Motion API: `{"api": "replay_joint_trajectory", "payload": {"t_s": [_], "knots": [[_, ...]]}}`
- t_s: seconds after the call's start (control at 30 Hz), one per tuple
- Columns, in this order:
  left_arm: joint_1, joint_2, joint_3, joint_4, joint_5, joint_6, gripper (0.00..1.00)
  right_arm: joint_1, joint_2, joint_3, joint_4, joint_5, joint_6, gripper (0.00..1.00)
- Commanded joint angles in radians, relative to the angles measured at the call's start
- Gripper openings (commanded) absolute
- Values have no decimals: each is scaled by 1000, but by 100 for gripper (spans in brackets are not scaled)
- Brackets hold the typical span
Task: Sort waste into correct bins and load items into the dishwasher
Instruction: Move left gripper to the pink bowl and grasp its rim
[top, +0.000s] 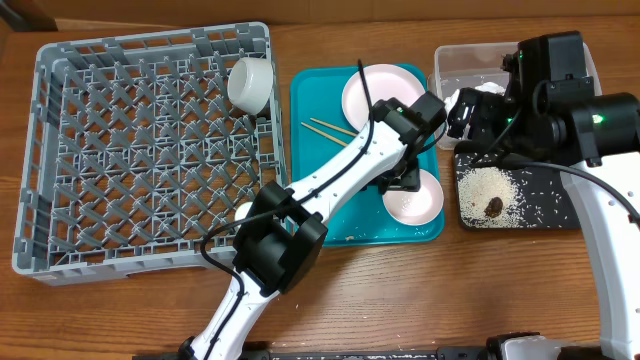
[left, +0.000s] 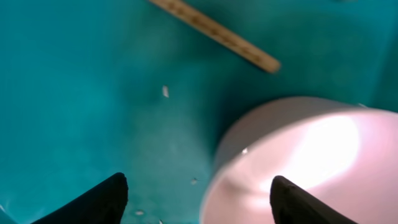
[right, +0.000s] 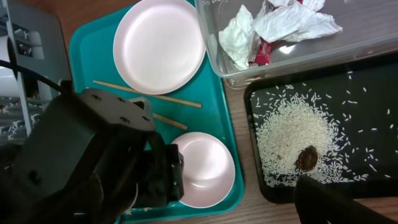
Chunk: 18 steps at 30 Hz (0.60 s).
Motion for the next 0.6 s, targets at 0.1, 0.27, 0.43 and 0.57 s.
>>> {"api": "replay_joint_trajectory", "payload": {"t_s": [0.1,0.27,0.43,0.57], "knots": [[14,-19,-57,32,-25,-78,59,0,-5,19,5,6,-6,100],[14,-19,-57,38,-25,-78,16,0,-5,19,5,6,-6,100],[14,-19,-57,43,-29,-77,4,0,-5,19,5,6,-6,100],[14,-19,-57,44,-29,-58,4,0,-5,19,5,6,-6,100]]}}
